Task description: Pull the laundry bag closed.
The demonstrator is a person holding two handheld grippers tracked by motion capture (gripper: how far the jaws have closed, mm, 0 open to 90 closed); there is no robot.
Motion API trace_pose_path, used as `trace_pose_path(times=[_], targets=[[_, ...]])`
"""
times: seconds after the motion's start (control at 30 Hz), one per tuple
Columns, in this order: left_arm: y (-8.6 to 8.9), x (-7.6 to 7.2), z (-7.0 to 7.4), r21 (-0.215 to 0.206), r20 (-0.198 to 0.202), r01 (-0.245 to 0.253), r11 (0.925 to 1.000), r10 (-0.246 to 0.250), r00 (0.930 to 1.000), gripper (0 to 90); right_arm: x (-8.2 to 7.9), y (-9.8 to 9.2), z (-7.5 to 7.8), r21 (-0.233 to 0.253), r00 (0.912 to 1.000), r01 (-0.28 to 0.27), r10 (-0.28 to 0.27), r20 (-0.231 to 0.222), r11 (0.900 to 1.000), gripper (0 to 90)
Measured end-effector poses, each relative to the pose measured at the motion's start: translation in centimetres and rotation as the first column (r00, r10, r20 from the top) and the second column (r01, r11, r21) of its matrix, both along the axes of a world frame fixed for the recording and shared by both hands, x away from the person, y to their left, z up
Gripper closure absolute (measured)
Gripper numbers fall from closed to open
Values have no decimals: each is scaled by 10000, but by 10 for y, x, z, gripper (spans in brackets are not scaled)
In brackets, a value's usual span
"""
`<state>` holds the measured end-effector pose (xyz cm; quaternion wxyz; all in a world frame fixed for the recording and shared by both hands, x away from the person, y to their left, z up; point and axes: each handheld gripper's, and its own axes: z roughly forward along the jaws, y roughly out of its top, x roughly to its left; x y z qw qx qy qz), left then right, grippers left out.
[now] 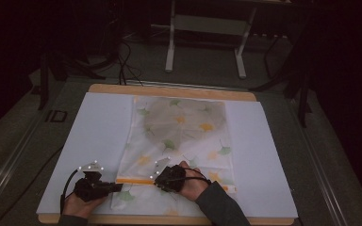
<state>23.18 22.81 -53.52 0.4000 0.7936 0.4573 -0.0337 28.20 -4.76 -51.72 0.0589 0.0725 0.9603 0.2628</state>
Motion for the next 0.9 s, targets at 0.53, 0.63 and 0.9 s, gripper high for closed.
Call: trace_pose_path(times=[0.53,0.63,0.9], targets=[[0,0,0,-10,14,-66,10000,66,10000,871,-1,-8,0,-77,9999,125,-125,-3,9999,845],[1,0,0,-6,13,-69,10000,69,10000,871,-1,-11,0,-121,9999,150,-150,-8,9998,845],[1,0,0,-30,2,-82,10000,82,10000,871,0,-20,1,-199,9997,253,-253,-1,9995,845]])
